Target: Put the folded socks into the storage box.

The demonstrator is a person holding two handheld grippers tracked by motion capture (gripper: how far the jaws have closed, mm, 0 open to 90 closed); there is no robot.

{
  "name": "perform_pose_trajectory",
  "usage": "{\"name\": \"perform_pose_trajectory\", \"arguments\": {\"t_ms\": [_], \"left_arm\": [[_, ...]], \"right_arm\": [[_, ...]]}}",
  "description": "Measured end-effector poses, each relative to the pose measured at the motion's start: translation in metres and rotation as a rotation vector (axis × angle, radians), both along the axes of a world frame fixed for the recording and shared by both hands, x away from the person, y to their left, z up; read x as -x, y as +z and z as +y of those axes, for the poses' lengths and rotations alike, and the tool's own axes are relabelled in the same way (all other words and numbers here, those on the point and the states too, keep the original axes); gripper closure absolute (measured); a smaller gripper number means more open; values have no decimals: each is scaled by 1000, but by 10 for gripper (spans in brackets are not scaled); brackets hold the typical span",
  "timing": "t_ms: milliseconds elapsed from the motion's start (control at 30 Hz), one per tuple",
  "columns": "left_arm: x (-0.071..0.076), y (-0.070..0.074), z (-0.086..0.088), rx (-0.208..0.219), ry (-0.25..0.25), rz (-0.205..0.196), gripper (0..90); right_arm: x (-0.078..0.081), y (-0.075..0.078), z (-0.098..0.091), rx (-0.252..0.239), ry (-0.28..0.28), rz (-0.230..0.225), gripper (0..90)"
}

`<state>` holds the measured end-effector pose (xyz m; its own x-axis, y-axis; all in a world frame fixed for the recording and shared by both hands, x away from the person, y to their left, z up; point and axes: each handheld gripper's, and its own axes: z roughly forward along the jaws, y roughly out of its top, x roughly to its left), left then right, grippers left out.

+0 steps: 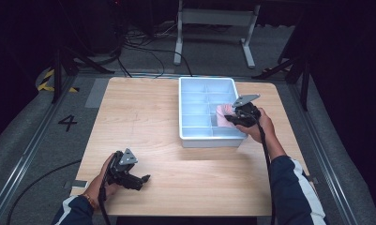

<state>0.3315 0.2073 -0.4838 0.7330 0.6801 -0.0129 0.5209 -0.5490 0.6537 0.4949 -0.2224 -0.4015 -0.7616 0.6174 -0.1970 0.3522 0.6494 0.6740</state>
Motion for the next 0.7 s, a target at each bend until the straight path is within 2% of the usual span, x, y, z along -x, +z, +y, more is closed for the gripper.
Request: {"name": "perform_pose_trajectory", "arguments": {"t_ms": [367, 700], "left_arm": [[0, 0, 0, 0, 0, -1, 1], [0, 0, 0, 0, 0, 0, 1]], "right_arm": [[-11, -9, 10, 90, 4, 45, 772], [-20, -14, 20, 161, 39, 102, 772]]}}
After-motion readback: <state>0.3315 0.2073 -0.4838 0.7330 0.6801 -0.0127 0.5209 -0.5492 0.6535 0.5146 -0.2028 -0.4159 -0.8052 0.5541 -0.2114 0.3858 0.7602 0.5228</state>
